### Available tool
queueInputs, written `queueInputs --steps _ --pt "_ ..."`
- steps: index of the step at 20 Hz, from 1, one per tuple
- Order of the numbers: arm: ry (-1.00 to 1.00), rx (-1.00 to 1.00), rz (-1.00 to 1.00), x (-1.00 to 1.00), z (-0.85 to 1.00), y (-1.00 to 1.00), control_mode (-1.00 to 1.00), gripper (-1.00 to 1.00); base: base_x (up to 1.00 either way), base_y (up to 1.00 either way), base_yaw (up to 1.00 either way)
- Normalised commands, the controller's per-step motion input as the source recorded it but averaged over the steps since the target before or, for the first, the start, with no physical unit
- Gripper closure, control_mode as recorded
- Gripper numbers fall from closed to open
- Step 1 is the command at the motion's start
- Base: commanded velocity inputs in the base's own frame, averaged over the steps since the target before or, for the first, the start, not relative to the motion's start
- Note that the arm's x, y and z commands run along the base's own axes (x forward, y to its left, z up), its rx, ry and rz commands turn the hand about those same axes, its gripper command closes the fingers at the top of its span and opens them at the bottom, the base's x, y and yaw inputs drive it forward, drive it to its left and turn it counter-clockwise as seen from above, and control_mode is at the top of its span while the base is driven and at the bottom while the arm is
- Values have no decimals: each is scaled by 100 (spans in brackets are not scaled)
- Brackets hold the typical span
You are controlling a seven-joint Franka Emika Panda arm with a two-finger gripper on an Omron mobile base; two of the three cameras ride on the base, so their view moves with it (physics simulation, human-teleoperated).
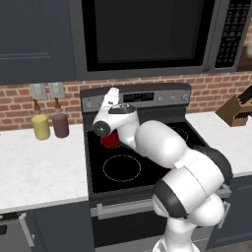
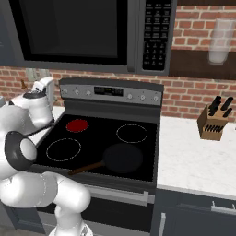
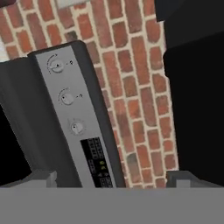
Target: Turn off the rear left burner of the stove.
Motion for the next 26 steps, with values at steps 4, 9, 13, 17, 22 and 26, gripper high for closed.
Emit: queueInputs --steps 4,9,13,17,22,26 --pt "0 -16 15 15 -21 0 -100 -100 0 0 0" --pt "4 -13 3 6 -19 1 -100 -100 0 0 0" --pt "4 -12 0 23 -19 3 -100 -100 0 0 0" --pt "6 -9 0 34 -4 8 -100 -100 0 0 0" --pt "1 -5 0 32 -6 0 -100 -100 0 0 0" --pt "0 -2 0 30 -3 0 -100 -100 0 0 0"
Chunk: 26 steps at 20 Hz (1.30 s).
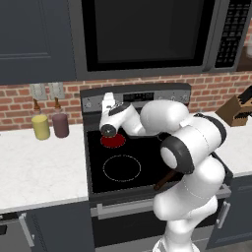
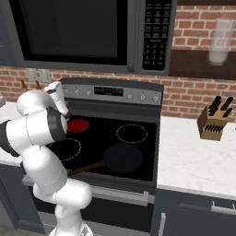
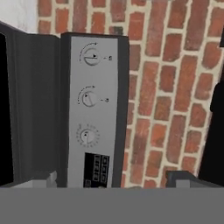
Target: Turn off the rear left burner of the stove.
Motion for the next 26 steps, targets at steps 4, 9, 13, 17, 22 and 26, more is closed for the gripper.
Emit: queueInputs --steps 4,9,13,17,22,26 --pt "0 0 0 19 0 0 -100 -100 0 0 0" --pt "0 -3 0 17 -14 1 -100 -100 0 0 0" --pt "0 -3 0 16 -23 0 -100 -100 0 0 0" --pt "0 -1 0 24 -18 2 -100 -100 0 0 0" --pt "0 -3 0 28 -11 7 -100 -100 0 0 0" --pt "0 -4 0 25 -12 18 -100 -100 0 0 0"
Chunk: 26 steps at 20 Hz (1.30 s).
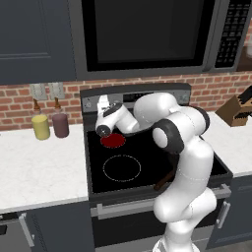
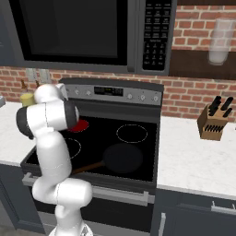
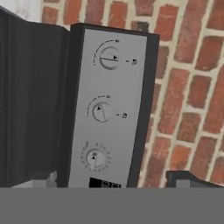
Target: Turn off the rear left burner of the stove.
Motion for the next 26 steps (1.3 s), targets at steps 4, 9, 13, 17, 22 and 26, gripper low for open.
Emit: queueInputs --steps 4,9,13,17,22,26 --pt "0 -2 0 28 -6 16 -100 -100 0 0 0" --pt "0 0 0 40 0 5 -100 -100 0 0 0" --pt "0 0 0 46 0 0 -100 -100 0 0 0" --pt "1 0 0 43 0 0 -100 -100 0 0 0" --pt "0 0 0 16 -9 -5 -100 -100 0 0 0" --pt "0 0 0 0 -19 -18 -100 -100 0 0 0"
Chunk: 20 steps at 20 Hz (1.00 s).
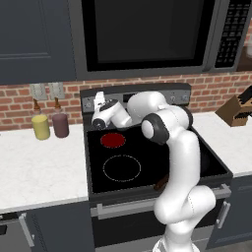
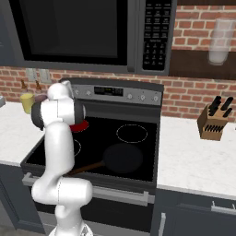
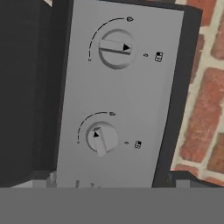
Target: Turn off the rear left burner of the stove.
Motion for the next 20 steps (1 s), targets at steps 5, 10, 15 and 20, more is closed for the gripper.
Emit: queueInputs --steps 5,10,15,20 --pt "0 0 0 4 -13 -11 -100 -100 0 0 0" --pt "0 0 0 17 -8 0 -100 -100 0 0 0" --pt "0 -1 0 18 -10 4 -100 -100 0 0 0" --pt "0 -2 0 21 -13 16 -100 -100 0 0 0"
